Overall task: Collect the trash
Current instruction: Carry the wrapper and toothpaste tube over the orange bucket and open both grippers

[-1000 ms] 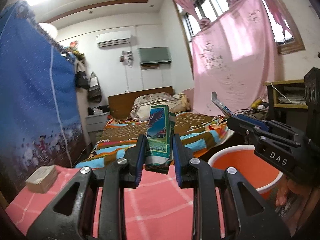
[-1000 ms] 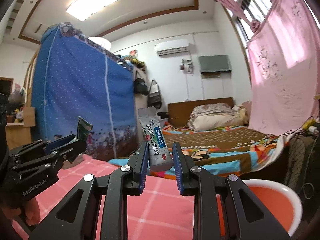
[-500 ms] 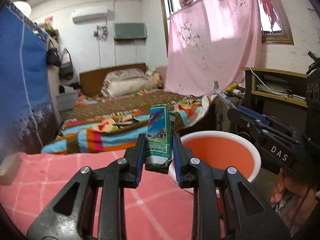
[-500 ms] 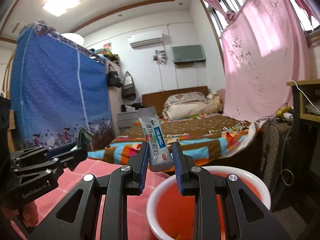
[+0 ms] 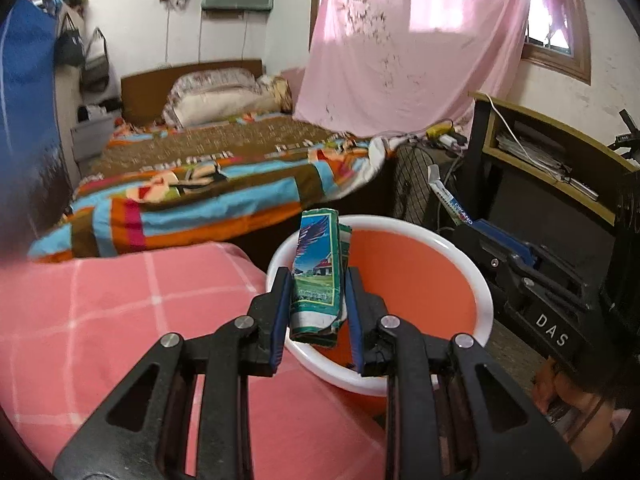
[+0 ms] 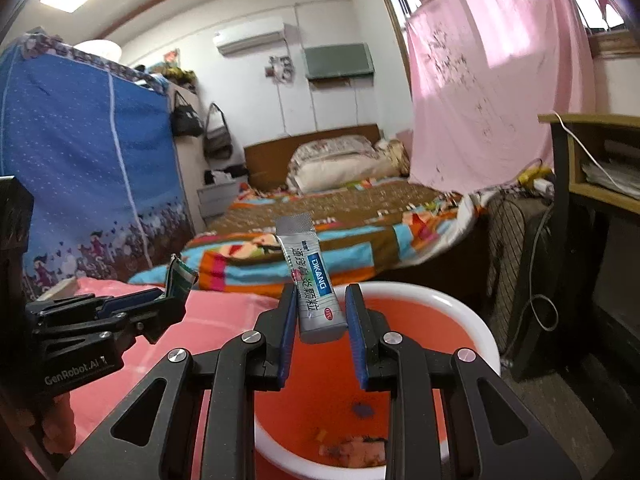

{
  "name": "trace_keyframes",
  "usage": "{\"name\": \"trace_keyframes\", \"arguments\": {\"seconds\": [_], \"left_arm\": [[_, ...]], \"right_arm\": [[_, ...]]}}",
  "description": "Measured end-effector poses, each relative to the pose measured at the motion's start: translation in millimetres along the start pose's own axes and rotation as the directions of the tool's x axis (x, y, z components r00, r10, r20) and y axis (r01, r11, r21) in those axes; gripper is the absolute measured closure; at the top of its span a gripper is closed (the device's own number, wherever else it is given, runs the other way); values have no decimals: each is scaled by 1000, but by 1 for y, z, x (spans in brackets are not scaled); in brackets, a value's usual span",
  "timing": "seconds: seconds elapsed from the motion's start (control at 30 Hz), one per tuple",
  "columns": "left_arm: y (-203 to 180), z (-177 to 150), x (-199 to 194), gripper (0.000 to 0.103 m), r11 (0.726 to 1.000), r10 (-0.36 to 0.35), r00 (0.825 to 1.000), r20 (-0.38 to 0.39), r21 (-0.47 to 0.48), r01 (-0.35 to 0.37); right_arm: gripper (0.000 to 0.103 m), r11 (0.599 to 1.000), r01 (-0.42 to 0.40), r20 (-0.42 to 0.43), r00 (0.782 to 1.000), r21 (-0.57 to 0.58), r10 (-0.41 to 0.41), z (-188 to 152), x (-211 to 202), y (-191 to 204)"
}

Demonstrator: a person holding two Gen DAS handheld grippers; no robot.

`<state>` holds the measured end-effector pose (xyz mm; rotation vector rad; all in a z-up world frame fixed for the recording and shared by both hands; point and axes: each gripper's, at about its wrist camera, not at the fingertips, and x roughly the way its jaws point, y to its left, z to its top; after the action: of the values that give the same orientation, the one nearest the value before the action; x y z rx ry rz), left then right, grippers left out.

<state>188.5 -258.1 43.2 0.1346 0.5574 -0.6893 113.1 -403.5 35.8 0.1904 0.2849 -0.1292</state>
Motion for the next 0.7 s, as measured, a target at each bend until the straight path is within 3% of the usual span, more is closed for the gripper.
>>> {"name": "trace_keyframes", "arguments": {"seconds": [0.27,0.7], "left_arm": [[-12,-3,21,73,1000,-22,995,-93,-7,22],[-20,-6,49,73,997,-58,969,-242,-57,45]], "right_arm": [[80,999,34,-68,997,26,-32,-5,7,-17],[79,997,55,-134,990,57,-47,-11,13,-32]]}}
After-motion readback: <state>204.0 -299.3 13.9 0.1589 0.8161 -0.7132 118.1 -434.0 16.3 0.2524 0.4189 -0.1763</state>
